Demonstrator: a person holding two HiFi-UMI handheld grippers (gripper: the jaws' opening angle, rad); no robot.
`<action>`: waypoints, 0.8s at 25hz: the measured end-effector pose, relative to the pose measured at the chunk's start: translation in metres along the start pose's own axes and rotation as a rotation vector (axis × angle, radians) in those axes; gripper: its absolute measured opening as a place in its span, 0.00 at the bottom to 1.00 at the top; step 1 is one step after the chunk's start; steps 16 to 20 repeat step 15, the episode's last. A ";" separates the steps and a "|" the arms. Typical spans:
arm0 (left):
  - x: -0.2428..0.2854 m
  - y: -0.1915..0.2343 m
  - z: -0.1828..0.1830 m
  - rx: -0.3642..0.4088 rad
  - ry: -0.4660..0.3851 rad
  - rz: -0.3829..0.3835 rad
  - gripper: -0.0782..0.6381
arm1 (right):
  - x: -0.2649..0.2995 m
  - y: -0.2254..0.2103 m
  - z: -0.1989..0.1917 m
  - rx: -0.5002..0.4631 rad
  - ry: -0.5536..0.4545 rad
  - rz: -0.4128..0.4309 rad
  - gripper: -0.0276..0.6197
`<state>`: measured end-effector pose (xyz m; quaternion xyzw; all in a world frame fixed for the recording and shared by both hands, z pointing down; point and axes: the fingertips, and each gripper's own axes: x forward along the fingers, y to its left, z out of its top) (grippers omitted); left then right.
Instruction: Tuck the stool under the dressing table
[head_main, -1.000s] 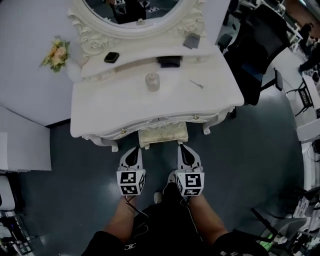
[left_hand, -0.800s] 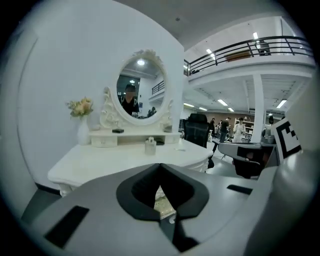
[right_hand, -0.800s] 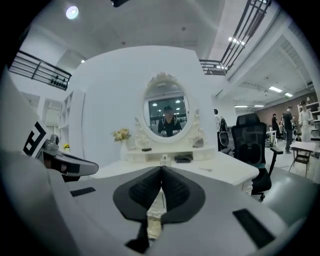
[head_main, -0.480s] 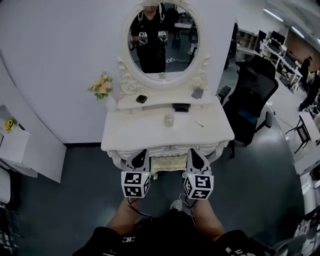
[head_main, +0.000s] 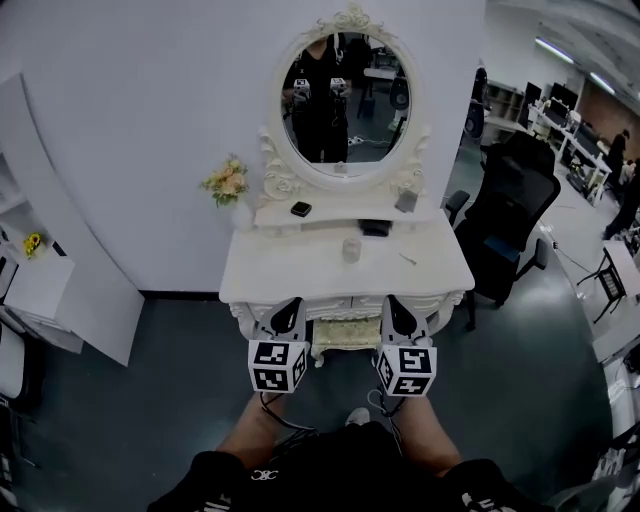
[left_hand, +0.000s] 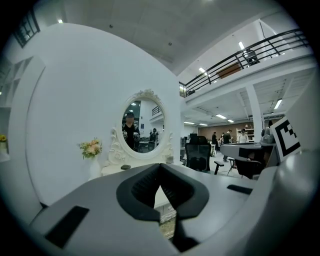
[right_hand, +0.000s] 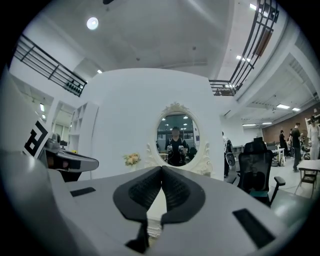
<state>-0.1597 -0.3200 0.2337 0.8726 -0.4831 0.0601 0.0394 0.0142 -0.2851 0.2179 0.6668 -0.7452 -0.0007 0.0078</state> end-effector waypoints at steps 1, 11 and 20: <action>-0.002 -0.001 0.001 -0.004 -0.004 -0.004 0.13 | -0.001 0.002 0.002 0.000 -0.003 0.001 0.07; -0.022 0.002 0.002 0.001 -0.018 -0.014 0.13 | -0.012 0.018 0.002 -0.003 -0.015 0.001 0.07; -0.023 0.000 -0.002 -0.025 -0.014 -0.040 0.13 | -0.015 0.021 0.004 -0.004 -0.023 0.000 0.07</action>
